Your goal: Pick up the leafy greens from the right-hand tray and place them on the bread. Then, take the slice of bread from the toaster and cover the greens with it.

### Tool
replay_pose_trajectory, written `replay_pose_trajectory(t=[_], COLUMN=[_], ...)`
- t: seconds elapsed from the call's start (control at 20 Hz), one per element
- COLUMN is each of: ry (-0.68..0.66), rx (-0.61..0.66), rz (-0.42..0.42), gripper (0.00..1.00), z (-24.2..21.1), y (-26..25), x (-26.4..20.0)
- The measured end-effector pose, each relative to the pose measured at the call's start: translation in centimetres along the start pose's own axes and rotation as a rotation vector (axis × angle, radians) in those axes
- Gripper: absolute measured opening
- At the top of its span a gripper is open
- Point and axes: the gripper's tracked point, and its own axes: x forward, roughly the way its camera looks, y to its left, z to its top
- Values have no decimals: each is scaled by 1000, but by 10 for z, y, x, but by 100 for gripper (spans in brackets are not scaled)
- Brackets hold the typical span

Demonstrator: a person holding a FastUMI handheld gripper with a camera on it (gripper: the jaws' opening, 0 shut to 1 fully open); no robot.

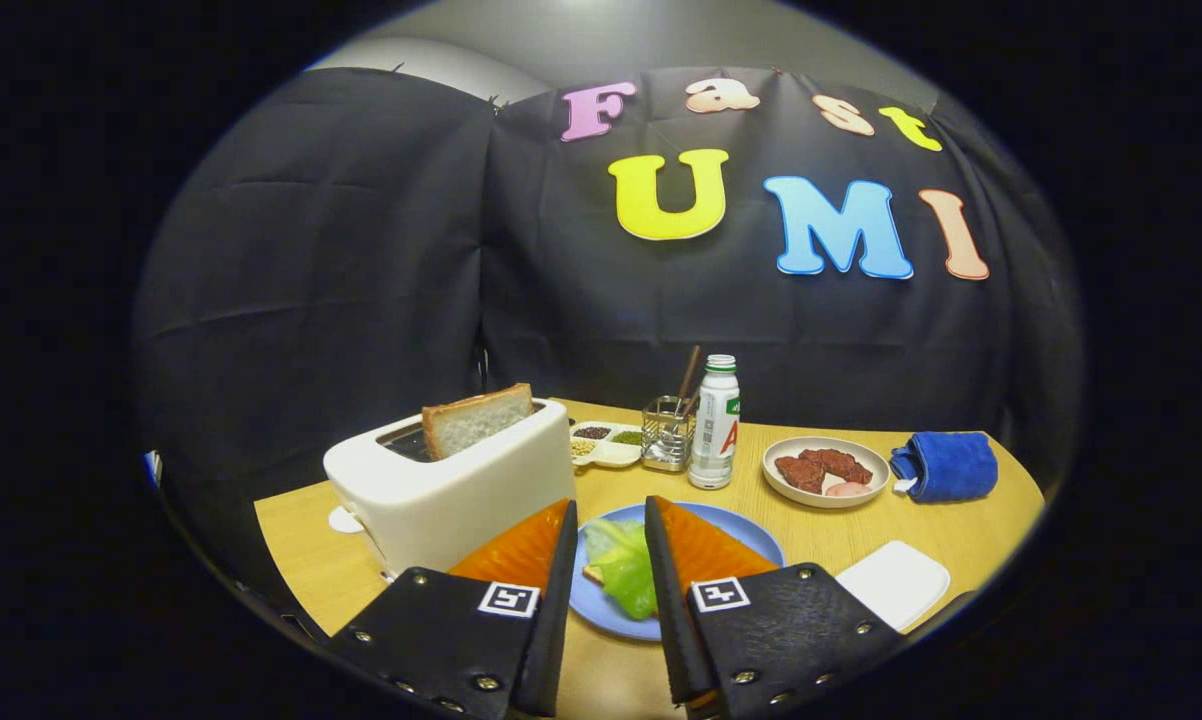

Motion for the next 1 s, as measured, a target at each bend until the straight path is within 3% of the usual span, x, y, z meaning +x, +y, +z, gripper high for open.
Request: replay_pose_trajectory(t=[0.3, 0.6, 1.0], ry=[-7, -17, 28], rx=[20, -10, -26], rz=[88, 83, -66], gripper=[41, 41, 41], z=[16, 27, 23], y=[67, 112, 109], x=[10, 34, 84])
